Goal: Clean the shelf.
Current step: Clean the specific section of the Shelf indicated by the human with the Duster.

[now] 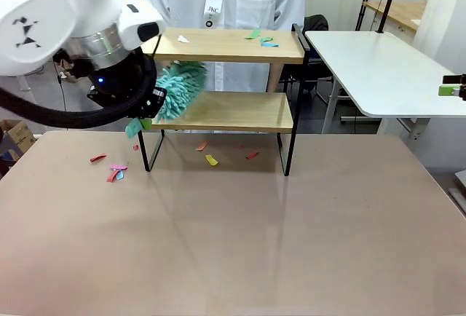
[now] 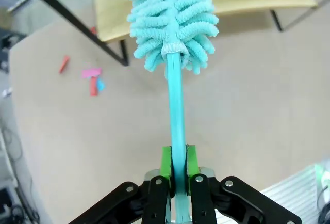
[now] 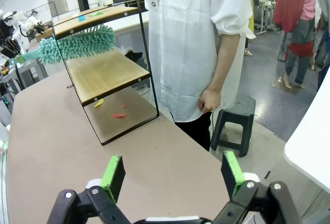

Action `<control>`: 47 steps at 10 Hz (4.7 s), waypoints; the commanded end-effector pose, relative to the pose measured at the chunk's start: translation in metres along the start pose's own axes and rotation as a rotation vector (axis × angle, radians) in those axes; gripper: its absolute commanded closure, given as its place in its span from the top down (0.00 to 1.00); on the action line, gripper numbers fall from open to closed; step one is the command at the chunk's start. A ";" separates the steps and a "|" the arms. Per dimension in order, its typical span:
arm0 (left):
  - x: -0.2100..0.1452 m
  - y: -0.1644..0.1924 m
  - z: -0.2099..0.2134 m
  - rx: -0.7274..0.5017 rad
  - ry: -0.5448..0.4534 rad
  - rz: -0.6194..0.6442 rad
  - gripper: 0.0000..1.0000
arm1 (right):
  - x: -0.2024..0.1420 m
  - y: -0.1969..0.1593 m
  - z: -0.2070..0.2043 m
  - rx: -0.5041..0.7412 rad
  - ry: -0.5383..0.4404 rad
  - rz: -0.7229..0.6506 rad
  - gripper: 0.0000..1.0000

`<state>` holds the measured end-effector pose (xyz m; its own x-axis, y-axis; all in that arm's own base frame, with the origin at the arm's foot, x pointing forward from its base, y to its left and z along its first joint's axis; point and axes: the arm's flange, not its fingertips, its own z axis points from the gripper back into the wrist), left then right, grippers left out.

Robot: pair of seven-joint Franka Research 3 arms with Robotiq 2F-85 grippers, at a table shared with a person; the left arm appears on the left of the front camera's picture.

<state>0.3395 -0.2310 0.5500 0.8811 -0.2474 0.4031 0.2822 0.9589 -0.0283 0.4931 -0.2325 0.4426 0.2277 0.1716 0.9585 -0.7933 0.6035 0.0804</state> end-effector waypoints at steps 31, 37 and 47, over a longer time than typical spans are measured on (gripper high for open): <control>-0.028 0.131 0.146 -0.057 0.809 -0.946 0.13 | 0.002 0.001 0.000 -0.001 0.006 0.006 1.00; -0.028 0.131 0.146 -0.057 0.809 -0.946 0.13 | 0.002 0.001 0.000 -0.001 0.006 0.006 1.00; -0.028 0.131 0.146 -0.057 0.809 -0.946 0.13 | 0.002 0.001 0.000 -0.001 0.006 0.006 1.00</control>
<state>0.2989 -0.0793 0.6712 0.2930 -0.8646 -0.4081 0.9326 0.3524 -0.0771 0.4930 -0.2325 0.4426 0.2276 0.1715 0.9585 -0.7933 0.6035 0.0804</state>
